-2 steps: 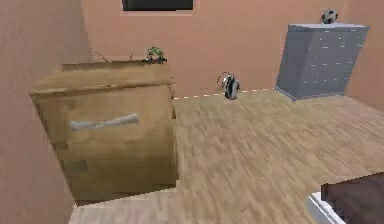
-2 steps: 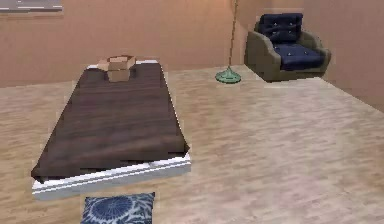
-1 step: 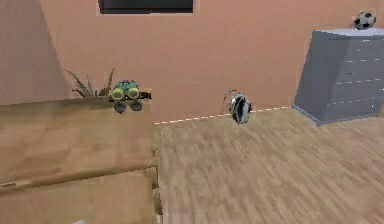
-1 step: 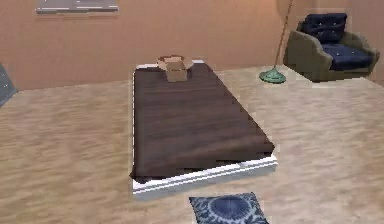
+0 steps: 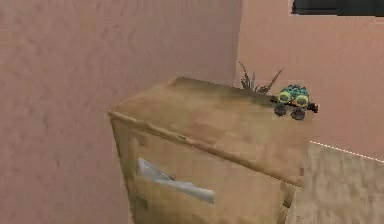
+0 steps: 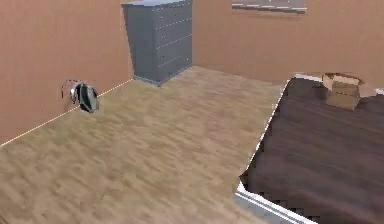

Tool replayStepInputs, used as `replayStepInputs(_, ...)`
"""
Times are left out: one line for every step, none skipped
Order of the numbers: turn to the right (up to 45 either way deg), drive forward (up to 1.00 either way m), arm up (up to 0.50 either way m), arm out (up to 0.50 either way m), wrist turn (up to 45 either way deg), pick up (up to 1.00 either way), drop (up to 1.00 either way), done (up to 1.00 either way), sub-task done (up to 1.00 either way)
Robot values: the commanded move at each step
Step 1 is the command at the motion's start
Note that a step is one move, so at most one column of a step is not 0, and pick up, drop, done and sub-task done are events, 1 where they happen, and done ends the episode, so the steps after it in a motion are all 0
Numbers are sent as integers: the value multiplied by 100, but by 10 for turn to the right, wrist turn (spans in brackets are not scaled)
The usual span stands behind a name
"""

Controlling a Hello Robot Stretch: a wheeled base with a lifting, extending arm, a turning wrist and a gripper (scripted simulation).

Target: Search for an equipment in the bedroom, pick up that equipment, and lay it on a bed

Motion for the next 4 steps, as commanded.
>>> replayStepInputs(-450, 0, 0, 0, 0, 0, 0, 0, 0)
replayStepInputs(-240, 0, 0, 0, 0, 0, 0, 0, 0)
replayStepInputs(450, 0, 0, 0, 0, 0, 0, 0, 0)
replayStepInputs(450, 0, 0, 0, 0, 0, 0, 0, 0)
